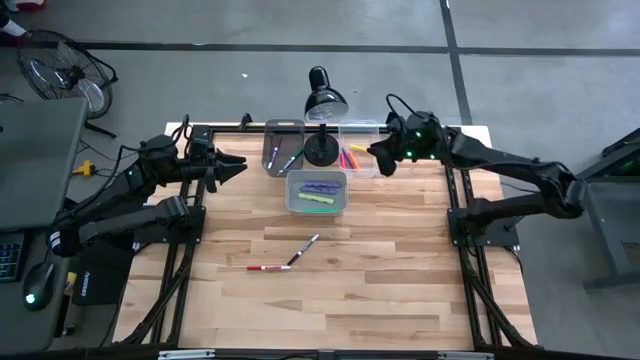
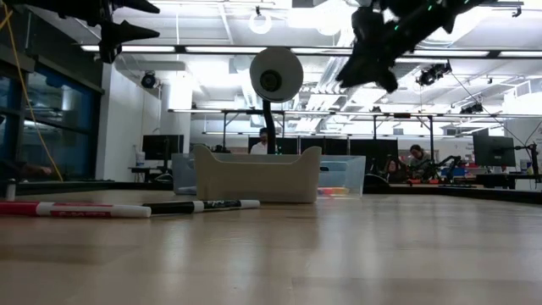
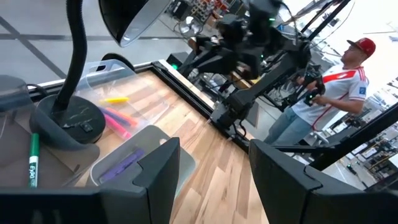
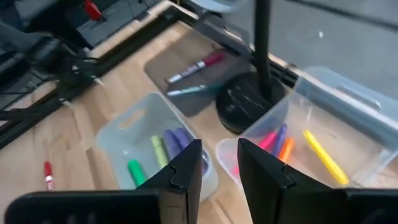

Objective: Pick & Place Markers
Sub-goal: Put the medium red marker into the black bin

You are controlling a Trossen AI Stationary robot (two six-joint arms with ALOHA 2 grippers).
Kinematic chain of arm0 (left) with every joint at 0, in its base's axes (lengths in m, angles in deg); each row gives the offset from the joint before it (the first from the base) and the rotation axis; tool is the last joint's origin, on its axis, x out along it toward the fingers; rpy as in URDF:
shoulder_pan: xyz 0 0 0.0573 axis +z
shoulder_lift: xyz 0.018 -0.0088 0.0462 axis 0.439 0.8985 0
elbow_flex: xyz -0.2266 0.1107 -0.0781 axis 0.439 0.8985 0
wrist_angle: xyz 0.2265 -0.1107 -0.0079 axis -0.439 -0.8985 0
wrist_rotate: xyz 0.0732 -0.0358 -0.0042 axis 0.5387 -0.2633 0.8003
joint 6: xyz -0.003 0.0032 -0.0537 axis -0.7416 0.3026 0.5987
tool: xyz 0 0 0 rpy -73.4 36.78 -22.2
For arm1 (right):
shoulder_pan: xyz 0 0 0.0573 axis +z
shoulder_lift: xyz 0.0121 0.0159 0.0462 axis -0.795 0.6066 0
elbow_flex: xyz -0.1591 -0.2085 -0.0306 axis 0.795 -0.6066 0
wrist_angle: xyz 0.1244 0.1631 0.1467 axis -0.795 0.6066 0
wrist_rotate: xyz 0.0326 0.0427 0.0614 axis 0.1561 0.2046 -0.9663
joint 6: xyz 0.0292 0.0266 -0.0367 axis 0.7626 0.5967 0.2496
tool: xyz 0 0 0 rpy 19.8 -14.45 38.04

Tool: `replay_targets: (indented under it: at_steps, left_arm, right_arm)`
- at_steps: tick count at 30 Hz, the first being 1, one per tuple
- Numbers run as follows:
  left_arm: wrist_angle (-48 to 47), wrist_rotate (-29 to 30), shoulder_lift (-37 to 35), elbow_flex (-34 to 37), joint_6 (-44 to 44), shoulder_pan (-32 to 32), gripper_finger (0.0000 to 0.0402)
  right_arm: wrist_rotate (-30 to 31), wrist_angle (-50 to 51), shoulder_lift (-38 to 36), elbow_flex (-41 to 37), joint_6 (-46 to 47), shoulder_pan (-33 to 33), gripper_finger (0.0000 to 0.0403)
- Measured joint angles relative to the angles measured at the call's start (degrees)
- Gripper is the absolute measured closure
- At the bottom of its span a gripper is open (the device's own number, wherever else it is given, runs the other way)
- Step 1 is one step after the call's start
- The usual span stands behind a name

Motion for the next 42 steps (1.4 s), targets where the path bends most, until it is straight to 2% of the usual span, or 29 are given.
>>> replay_targets:
  at_steps: [7, 22, 35, 42]
  left_arm:
    - [-0.04, -0.66, -0.03, 0.00, -0.17, 0.00, 0.0211]
    - [-0.58, -12.82, -2.93, 0.00, -2.74, -0.02, 0.0211]
    - [-15.07, -21.14, -6.30, -0.02, -6.85, -0.02, 0.0211]
    - [-21.52, -24.68, -6.30, -0.02, -10.27, -0.02, 0.0211]
  right_arm:
    - [7.80, 0.73, -3.60, 0.00, -0.34, 8.72, 0.0320]
    - [17.79, 0.22, -3.10, 0.00, 3.51, 25.06, 0.0320]
    - [35.76, 0.88, -2.89, 0.00, 13.68, 43.76, 0.0320]
    - [44.05, 1.87, -1.88, 0.00, 19.28, 51.26, 0.0320]
